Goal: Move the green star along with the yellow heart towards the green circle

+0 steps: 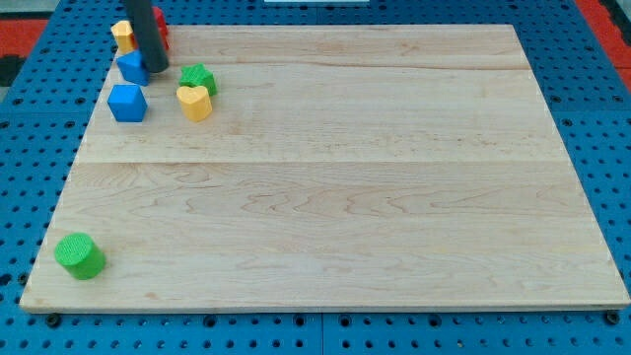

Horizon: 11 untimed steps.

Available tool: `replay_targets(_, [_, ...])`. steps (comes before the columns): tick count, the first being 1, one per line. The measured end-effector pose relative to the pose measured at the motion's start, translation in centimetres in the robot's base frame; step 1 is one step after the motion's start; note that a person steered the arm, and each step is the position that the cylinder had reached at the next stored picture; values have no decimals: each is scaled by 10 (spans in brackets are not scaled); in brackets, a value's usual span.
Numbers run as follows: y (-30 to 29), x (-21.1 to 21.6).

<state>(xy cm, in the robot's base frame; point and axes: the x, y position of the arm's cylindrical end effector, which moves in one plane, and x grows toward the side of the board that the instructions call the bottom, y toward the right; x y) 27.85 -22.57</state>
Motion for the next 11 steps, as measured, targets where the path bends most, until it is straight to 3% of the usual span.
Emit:
replay_targets(1, [0, 0])
replay_targets(3, [73, -8])
replay_targets(8, [85, 190])
replay_targets(10, [10, 193])
replay_targets(11, [7, 190])
